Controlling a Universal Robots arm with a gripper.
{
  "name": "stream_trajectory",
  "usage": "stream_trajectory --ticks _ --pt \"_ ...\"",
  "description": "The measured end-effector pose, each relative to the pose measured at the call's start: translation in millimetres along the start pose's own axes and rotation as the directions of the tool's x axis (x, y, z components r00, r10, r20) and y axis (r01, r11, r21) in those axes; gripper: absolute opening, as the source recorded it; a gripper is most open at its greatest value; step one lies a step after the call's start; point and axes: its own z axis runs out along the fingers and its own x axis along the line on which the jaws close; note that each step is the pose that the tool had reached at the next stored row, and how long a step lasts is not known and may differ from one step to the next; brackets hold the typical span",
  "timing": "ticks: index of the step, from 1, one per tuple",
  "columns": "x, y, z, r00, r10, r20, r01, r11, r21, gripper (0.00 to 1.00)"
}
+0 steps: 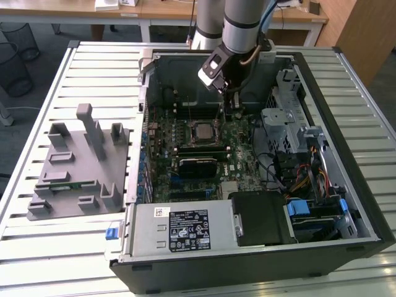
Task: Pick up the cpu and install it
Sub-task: 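Close the cpu cover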
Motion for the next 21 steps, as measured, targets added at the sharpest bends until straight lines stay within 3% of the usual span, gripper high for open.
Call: stream_trajectory --ticks 16,21 --pt "0.5 -15.9 3.8 1.0000 0.000 0.0000 0.000 1.0000 0.0000 0.11" --pt "0.7 -24.7 5.8 1.0000 0.000 0.0000 0.000 1.0000 0.0000 0.11"
